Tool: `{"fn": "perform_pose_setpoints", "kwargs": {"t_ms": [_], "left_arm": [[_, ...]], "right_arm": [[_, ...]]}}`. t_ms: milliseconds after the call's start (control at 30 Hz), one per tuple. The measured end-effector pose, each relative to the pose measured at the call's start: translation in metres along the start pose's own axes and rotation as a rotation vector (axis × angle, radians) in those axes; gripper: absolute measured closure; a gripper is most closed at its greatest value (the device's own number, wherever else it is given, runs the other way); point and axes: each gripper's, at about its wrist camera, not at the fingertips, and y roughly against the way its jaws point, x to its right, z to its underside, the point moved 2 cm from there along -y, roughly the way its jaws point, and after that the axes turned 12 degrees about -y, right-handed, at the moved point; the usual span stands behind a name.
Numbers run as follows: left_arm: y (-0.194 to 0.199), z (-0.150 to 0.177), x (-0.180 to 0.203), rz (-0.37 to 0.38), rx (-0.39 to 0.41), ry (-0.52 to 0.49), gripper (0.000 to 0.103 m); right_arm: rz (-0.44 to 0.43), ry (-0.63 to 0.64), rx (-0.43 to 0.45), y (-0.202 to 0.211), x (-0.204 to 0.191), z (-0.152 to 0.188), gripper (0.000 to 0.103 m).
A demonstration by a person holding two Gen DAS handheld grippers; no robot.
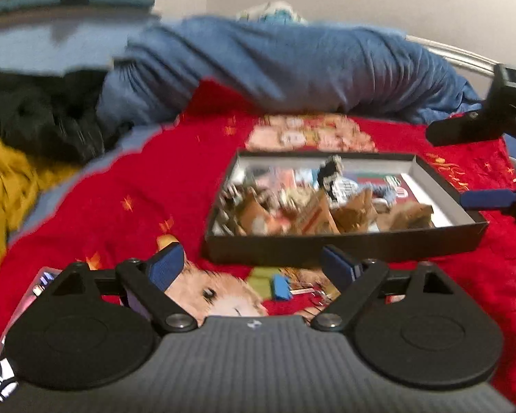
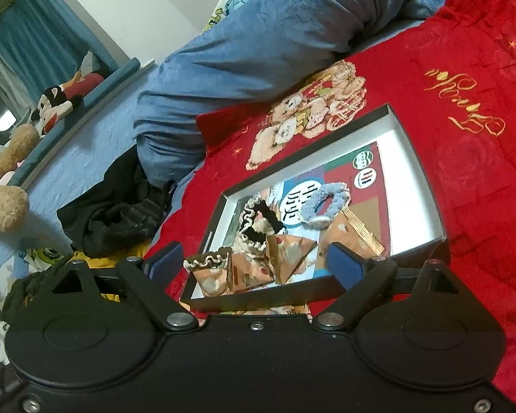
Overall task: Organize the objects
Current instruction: 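Move both grippers back from the box toward the blue binder clips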
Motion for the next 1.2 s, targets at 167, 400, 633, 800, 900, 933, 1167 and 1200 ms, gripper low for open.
{"fn": "perform_pose_setpoints", "kwargs": {"t_ms": [167,400,633,800,900,933,1167,1200], "left_arm": [[-0.009,0.005,0.006,-0.02,-0.011,-0.027,0.011],[-0.028,0.005,0.013,0.009,-0.041,-0.019,0.012],[-0.046,0.013,0.023,0.008,-0.094,-0.018,0.021],[-0.054,0.016,0.022,0.007,-0.144,-0.008,0.032],[-0.057,0.017,0.02,0.007,-0.148,-0.004,0.05],[-0.056,0.017,0.021,0.01,-0.147,-0.008,0.056],[-0.053,0.017,0.027,0.008,-0.129,-0.06,0.088],[-0.053,0.017,0.026,0.011,-0.131,-0.055,0.088]], "right_arm": [[0.018,0.005,-0.031,-0.01,0.0,0.002,0.012],[0.022,0.012,-0.049,-0.018,0.0,0.006,0.012],[0.03,-0.019,-0.031,-0.018,0.007,0.0,0.012],[0.041,-0.03,-0.035,-0.02,0.01,-0.001,0.012],[0.046,-0.027,-0.038,-0.021,0.009,-0.001,0.012],[0.046,-0.027,-0.038,-0.021,0.009,-0.001,0.012],[0.053,-0.042,-0.04,-0.022,0.011,-0.001,0.012],[0.053,-0.045,-0.04,-0.022,0.011,-0.001,0.012]]}}
